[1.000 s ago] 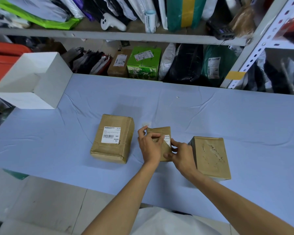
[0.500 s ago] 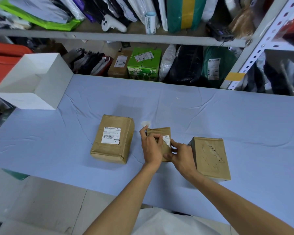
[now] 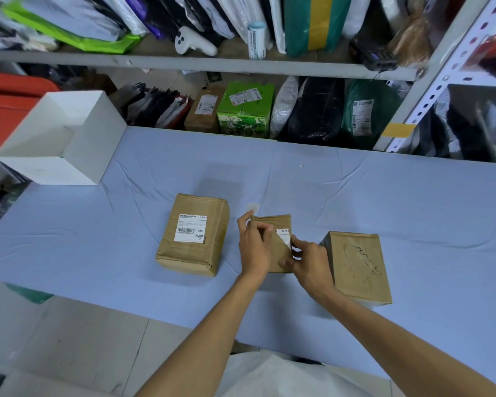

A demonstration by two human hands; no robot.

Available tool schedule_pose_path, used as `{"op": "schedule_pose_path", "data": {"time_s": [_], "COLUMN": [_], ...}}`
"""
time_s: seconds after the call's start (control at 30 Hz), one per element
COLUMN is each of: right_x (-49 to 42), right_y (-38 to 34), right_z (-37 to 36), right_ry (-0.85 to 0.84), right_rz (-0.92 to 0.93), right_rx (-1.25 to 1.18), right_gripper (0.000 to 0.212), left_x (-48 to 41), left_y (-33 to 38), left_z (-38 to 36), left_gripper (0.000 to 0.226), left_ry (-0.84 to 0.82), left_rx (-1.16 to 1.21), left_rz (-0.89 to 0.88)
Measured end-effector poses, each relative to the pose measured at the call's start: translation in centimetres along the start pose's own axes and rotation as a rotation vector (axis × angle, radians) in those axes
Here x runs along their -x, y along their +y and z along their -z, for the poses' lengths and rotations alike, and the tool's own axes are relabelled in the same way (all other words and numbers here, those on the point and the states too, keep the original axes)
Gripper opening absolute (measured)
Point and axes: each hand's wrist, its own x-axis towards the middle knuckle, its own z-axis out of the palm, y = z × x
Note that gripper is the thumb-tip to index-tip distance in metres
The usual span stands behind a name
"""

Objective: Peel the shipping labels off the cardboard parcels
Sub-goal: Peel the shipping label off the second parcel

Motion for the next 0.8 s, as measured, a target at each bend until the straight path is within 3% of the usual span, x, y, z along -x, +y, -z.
{"op": "schedule_pose_path", "data": {"time_s": [0.8], "right_x": [0.0], "right_y": [0.0], "right_z": [-0.2], "right_ry": [0.024], "right_rz": [-0.002], "right_rx": [0.044], "right_gripper": [0.040], "left_x": [-0.4], "left_y": [0.2], "left_z": [-1.1], "left_gripper": [0.012], "left_ry": [-0.010], "left_rx": [-0.078], "left_rz": [0.018]}}
